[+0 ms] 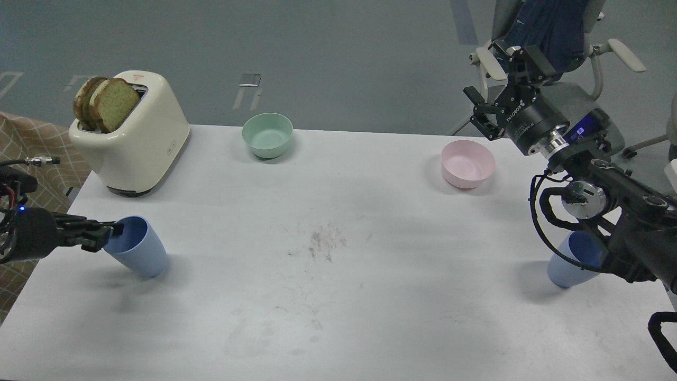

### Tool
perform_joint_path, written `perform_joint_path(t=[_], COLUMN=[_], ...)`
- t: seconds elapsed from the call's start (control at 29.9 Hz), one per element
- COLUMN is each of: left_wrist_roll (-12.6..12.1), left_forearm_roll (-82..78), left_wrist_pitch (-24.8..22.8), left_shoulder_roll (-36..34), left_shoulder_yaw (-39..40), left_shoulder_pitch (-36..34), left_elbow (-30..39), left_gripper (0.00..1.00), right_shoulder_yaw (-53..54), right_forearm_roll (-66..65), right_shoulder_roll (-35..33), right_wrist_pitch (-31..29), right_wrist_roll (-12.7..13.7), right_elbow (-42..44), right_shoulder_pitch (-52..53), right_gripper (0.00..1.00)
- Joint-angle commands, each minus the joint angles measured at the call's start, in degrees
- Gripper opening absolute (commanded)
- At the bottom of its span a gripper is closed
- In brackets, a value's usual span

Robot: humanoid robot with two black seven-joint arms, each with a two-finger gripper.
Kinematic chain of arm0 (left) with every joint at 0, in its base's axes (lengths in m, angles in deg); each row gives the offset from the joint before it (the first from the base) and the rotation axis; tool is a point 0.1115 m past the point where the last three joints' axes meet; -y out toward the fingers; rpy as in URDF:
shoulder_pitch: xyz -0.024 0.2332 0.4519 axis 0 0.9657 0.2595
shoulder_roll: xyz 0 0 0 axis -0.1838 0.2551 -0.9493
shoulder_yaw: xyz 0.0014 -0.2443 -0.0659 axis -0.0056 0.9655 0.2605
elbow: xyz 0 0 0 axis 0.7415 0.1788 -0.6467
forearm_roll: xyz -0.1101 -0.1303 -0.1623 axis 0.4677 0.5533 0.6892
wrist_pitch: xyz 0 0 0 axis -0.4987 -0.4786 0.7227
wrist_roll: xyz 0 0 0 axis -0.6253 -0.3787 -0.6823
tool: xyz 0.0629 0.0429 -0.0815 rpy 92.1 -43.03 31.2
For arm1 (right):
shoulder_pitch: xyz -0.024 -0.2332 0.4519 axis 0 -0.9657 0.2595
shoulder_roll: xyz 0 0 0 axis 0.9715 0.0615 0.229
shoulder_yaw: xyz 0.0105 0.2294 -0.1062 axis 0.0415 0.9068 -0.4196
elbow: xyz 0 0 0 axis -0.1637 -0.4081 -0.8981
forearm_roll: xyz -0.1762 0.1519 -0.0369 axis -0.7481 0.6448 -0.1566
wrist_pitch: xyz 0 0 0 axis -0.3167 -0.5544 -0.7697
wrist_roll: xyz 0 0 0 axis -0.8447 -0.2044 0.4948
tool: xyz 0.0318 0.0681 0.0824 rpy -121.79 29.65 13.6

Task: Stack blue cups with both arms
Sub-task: 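Grasp the blue cup with the left gripper and lift it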

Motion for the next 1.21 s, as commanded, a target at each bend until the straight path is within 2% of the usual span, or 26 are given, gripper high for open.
perform_joint_path(t=[0.0,0.17,0.27,0.33,0.44,0.64,0.9,1.17], left_wrist_roll=[0.0,0.0,0.0,0.0,0.0,0.0,0.0,0.0], left_forearm_roll=[-1.12,-1.47,-1.65,-1.82,-2.0,-3.22,-7.01,-7.71], left_wrist_pitch=[0.06,-0.73,-4.5,-8.88,-12.07,-12.33,-12.51,-12.6], left_shoulder_roll=[-1.99,-1.91,0.19,5.26,13.27,22.5,31.48,38.07], left_shoulder_yaw=[1.27,3.04,2.95,2.95,2.86,2.51,2.42,1.98], left_shoulder_pitch=[-1.8,-12.07,-21.3,-26.3,-30.19,-30.02,-29.14,-26.33], left_elbow=[3.37,9.61,12.34,12.6,12.25,11.81,9.1,6.02], left_gripper=[0.0,0.0,0.0,0.0,0.0,0.0,0.0,0.0], right_shoulder_yaw=[0.04,0.13,0.04,-0.05,-0.05,-0.14,-0.4,-5.06], right_forearm_roll=[0.0,0.0,0.0,0.0,-0.09,-0.18,-0.18,0.0], right_shoulder_roll=[-0.35,-1.14,-1.41,-1.67,-1.67,-1.76,-0.97,0.7], right_wrist_pitch=[0.0,0.26,0.35,0.44,0.43,0.52,0.61,2.19], right_wrist_roll=[0.0,0.0,0.0,0.0,0.0,0.0,0.0,0.0], right_elbow=[-0.1,-1.51,-1.33,-1.24,-1.07,-0.1,1.83,2.01], right_shoulder_pitch=[0.17,1.93,5.0,6.23,7.29,9.31,14.49,18.02], right_gripper=[1.0,1.0,1.0,1.0,1.0,1.0,1.0,1.0])
